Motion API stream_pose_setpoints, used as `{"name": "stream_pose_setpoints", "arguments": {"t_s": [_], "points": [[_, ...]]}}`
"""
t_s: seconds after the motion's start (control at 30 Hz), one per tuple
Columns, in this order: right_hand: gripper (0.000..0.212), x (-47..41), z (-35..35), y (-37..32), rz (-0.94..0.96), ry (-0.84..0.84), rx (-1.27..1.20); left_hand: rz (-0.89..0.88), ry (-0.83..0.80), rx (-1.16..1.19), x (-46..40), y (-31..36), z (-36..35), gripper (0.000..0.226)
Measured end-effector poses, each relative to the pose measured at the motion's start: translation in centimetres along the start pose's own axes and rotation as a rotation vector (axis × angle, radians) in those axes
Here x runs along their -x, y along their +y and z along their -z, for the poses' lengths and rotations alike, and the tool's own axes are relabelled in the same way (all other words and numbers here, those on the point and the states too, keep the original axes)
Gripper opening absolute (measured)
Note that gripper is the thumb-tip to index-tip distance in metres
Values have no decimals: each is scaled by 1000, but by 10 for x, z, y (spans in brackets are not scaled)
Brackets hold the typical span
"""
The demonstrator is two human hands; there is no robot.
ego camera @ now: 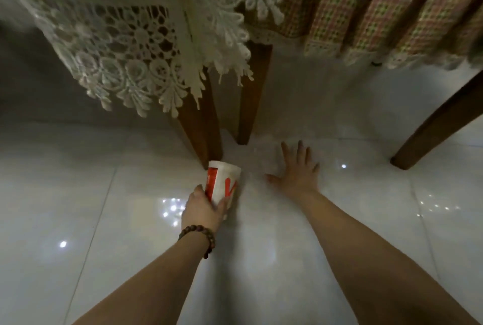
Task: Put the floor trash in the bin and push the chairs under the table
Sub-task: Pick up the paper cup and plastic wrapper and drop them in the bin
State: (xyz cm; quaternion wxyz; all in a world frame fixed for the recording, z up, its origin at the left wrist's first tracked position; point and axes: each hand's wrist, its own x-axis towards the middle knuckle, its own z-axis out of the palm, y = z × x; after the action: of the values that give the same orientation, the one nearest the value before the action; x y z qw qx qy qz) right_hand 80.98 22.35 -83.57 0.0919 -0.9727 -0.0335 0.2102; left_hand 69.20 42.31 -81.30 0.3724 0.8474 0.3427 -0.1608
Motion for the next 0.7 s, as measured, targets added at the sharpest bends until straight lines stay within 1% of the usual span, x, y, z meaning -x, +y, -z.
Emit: {"name": "stream_pose_setpoints", "arguments": {"t_s": [0.07, 0.13, 0.23, 0.3, 0.37, 0.47, 0.6, 0.7], "points": [[94, -6, -13, 3, -6, -37, -26, -27, -10, -15, -2, -7, -5, 55], [87, -4, -23, 5, -1, -39, -26, -55, 7, -9, -1, -11, -7, 52], [65, 13, -30, 6, 53, 106, -6, -70, 34, 3, 5, -12, -8, 54], [52, 28, -29, 6, 85, 168, -128, -76, 51, 11, 13, -10, -5, 52], [44, 49, -16, 3, 60, 141, -259, -59, 57, 36, 27, -5, 5, 50], [37, 92, 21, -5, 29, 182, -328, -59, 75, 45, 64, 9, 34, 44], [31, 162, 97, -31, 56, 201, -392, -52, 106, 86, 124, 42, 104, 38], [14, 215, 162, -57, 90, 213, -428, -33, 119, 138, 176, 66, 165, 37]]}}
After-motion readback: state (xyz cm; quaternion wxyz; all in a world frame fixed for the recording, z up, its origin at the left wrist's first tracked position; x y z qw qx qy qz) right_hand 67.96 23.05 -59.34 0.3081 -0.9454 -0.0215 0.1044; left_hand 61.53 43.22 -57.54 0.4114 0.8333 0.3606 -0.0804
